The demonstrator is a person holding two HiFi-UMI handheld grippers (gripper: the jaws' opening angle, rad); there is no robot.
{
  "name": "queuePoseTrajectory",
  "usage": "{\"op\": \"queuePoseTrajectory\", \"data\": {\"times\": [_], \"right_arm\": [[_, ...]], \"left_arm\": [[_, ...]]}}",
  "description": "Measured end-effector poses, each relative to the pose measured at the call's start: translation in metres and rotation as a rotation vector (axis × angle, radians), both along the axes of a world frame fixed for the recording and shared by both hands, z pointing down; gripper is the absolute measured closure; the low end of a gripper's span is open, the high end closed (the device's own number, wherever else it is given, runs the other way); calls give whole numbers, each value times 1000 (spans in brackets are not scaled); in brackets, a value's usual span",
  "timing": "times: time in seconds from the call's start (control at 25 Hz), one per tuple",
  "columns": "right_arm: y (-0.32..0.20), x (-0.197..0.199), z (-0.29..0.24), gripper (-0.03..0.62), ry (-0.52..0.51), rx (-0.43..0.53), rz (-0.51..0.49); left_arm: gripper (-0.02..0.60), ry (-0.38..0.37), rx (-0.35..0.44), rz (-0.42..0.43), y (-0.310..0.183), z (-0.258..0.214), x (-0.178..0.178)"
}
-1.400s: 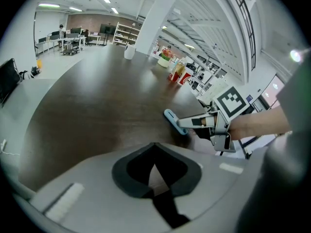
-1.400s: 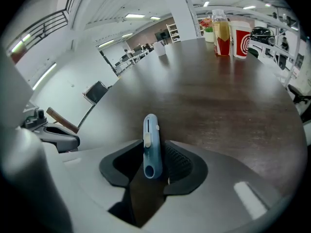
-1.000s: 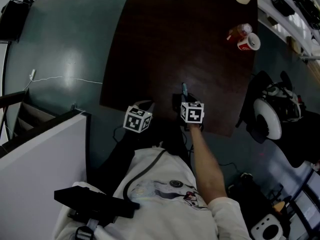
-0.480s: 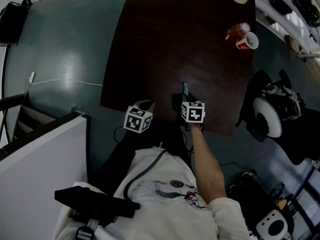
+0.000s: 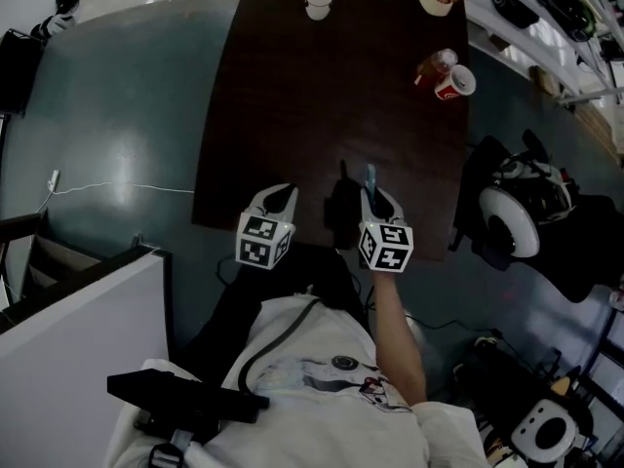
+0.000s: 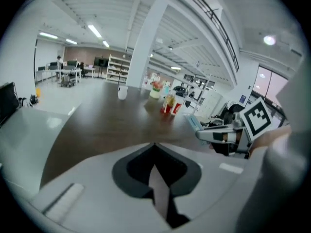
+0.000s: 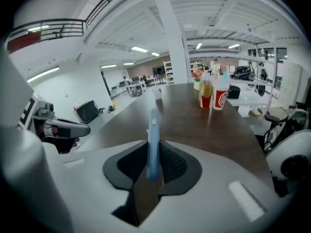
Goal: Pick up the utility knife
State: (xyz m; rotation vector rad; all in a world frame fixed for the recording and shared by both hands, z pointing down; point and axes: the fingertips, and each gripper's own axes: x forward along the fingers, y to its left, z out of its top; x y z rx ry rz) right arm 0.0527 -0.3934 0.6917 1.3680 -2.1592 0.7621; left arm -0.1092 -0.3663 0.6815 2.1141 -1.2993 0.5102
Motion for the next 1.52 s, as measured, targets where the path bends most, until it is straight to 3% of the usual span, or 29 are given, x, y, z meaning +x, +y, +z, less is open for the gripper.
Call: {"op": "queuePoseTrajectory", "data": {"times": [0.24,0.4,0.56,0.72,1.12,1.28,1.52], "right_arm": [[-6,8,-121,522,-4,329,58],[2,11,-182,522,3,480,89],[12,11,-209,522,0,556,110],[27,7,-217,522,9,564,96],[56,3,-226,522,0,598,39],[89,2,-234,522,-37,608,22],[155,22,-228,522,-53,598,6]], "left_arm": [[584,26,376,-26,-41,-122,-3],[584,37,493,-38,-41,-175,-4],[584,63,541,-37,-34,-195,-3],[584,23,566,-2,-18,-201,2],[584,49,594,-16,16,-209,13],[584,20,595,-55,45,-212,17],[584,16,610,-45,108,-212,51]]}}
